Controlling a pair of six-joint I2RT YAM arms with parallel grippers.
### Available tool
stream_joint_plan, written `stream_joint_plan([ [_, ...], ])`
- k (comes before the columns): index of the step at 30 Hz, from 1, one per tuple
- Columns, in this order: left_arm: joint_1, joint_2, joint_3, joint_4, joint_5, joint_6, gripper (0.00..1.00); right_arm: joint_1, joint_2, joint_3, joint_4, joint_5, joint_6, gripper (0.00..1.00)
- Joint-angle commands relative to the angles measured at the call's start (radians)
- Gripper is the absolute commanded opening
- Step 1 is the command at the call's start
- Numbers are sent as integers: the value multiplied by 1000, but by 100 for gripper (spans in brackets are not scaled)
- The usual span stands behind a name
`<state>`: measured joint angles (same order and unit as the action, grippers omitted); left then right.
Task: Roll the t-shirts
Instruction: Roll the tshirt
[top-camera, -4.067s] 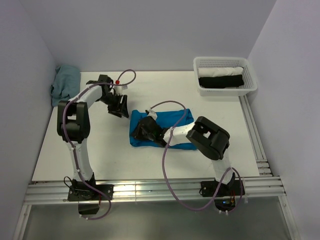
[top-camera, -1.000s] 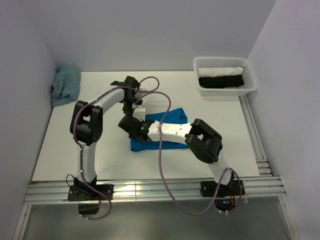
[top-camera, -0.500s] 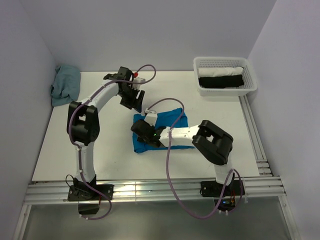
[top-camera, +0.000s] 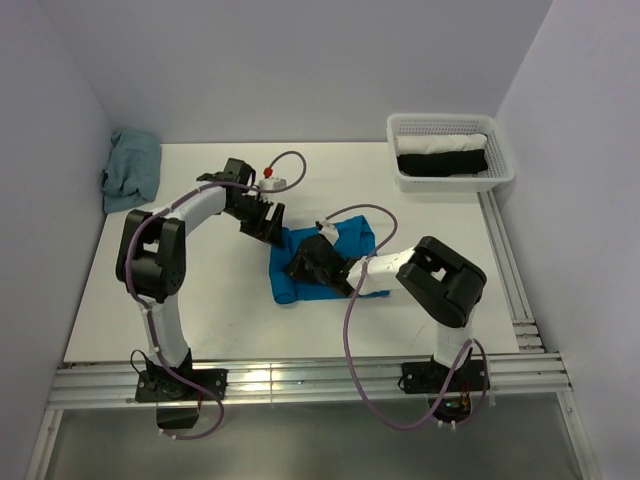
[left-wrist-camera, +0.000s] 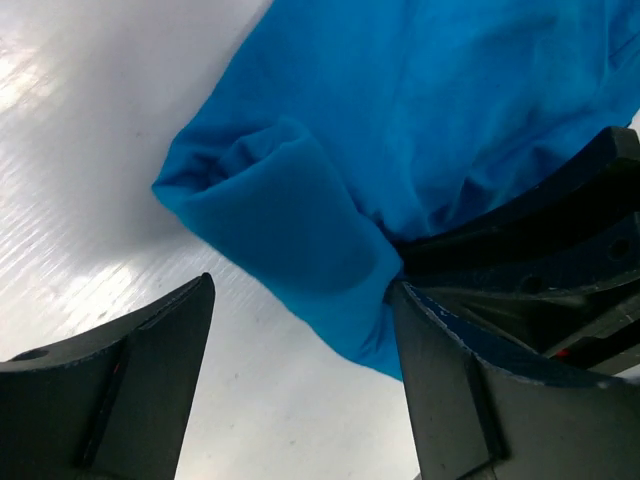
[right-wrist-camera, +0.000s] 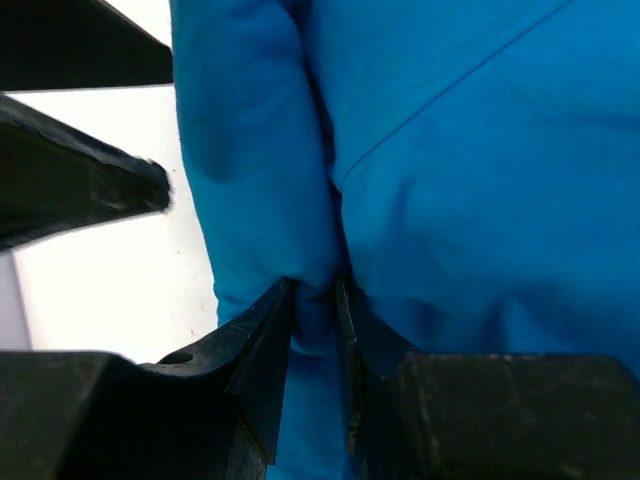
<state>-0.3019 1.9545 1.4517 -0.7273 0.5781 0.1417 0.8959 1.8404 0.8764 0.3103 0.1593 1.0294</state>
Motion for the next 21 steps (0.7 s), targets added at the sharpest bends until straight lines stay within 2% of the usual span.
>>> stream_joint_plan([
  [1,-2,-19,-28,130,85,9,77,-26,-7,-34,47,-12,9,30],
  [5,-5,15,-50,195,65,-25,78,-38,-3,-63,101,-30,17,31],
  [7,-6,24,-47,229,10,-77,77,-43,-4,-74,113,-33,12,33],
  [10,-14,69,-1,198,-64,-126,69,-41,-19,-80,119,-44,3,40],
  [13,-25,90,29,166,-144,-133,46,-34,-53,-80,83,-21,-12,42],
  [14,-35,90,35,157,-153,-134,30,-26,-62,-79,49,3,-18,42],
  [16,-45,95,55,137,-199,-170,16,-18,-98,-70,15,28,-37,44],
  [17,-55,98,65,112,-214,-168,5,-8,-107,-53,-31,40,-43,44],
  [18,-60,103,82,98,-240,-168,1,-3,-127,-41,-57,75,-51,45],
  [21,-75,110,110,62,-279,-166,0,27,-162,24,-172,162,-92,49],
])
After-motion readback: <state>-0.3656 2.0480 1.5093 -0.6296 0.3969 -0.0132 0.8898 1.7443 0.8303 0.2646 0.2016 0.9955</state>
